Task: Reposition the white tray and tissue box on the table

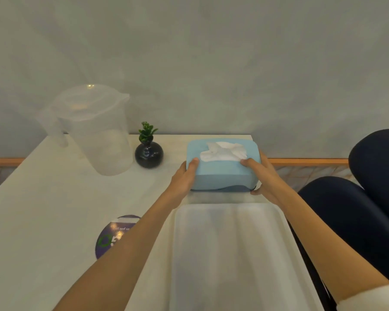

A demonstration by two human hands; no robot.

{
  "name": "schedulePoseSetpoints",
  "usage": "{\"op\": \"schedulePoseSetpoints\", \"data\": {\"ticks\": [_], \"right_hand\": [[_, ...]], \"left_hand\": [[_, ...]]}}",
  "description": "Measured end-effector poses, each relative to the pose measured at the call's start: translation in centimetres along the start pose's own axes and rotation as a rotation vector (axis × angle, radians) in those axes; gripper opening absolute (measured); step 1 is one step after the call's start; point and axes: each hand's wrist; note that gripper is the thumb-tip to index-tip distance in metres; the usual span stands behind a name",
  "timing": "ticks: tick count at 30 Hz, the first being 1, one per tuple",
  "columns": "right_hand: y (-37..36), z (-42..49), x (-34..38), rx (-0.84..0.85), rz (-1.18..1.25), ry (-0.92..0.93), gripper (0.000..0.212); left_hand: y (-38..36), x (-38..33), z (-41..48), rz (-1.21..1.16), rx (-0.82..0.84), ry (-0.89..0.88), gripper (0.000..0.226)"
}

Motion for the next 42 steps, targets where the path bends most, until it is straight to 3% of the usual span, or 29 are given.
{"op": "schedulePoseSetpoints", "data": {"ticks": [9, 32, 38, 42], "right_hand": [[0.1, 5.4, 0.0, -0.005, -0.036, -0.091, 0.058], [0.0, 12.2, 2.2, 0.046, -0.030, -0.075, 0.051], [0.1, 11.3, 2.8, 0.009, -0.110, -0.082, 0.065], [0.0, 10.5, 3.6, -0.117, -0.209, 0.076, 0.086]], "left_hand": [[-2.7, -0.3, 4.7, 0.037, -0.021, 0.032, 0.066], [-6.0, -2.8, 11.0, 0.065, -0.097, 0.035, 0.072], [-5.6, -3.6, 9.9, 0.137, -0.151, -0.014, 0.070], [-4.5, -4.3, 8.2, 0.282, -0.210, -0.138, 0.070]]}}
Point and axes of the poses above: each hand's wrist, its own z-axis towards the middle knuckle, its own y-axis out of the back of the hand, x = y × z, and after that the axes turned 11 degrees about -x, right-handed
